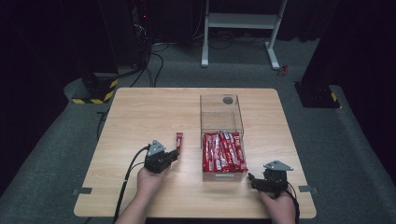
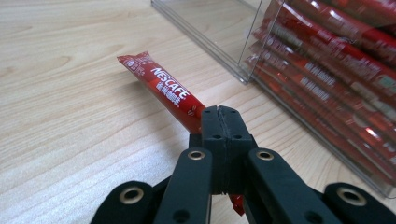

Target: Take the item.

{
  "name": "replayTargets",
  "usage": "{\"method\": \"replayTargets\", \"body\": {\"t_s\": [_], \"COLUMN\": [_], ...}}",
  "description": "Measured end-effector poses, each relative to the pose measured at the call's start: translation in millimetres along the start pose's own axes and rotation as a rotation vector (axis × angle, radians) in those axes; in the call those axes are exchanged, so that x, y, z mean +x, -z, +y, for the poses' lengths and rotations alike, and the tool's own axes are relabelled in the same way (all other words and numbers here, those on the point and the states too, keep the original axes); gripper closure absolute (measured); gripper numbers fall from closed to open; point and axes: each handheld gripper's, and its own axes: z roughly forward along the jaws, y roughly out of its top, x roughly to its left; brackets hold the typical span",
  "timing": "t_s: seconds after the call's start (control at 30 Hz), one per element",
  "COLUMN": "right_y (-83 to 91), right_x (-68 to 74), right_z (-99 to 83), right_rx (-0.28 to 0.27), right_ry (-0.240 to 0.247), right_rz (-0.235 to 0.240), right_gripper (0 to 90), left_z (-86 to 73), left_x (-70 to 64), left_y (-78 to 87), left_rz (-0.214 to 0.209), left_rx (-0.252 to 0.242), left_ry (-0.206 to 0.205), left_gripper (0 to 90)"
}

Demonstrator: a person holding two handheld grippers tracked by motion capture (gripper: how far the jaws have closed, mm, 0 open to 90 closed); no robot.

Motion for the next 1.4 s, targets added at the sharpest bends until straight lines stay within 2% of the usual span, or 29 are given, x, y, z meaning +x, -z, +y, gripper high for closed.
{"method": "replayTargets", "body": {"t_s": [0.57, 0.77, 0.97, 1.13, 1.4], "right_y": [0.0, 0.0, 0.0, 0.0, 0.0], "right_x": [0.0, 0.0, 0.0, 0.0, -0.1], "right_z": [0.0, 0.0, 0.0, 0.0, 0.0], "right_rx": [0.0, 0.0, 0.0, 0.0, 0.0], "right_ry": [0.0, 0.0, 0.0, 0.0, 0.0], "right_rz": [0.0, 0.0, 0.0, 0.0, 0.0], "right_gripper": [12.6, 12.6, 12.6, 12.6, 12.6], "left_z": [-6.2, -6.6, -3.5, 1.8, 7.0], "left_x": [-0.5, -2.2, -1.8, -1.0, -0.6], "left_y": [-6.8, -7.7, -1.4, 9.9, 25.9], "left_rz": [0.048, 0.064, 0.051, 0.043, 0.033], "left_rx": [0.073, 0.082, 0.034, -0.014, -0.056], "left_ry": [-0.022, -0.027, -0.001, 0.001, 0.001], "left_gripper": [88.3, 86.6, 78.0, 71.9, 62.3]}}
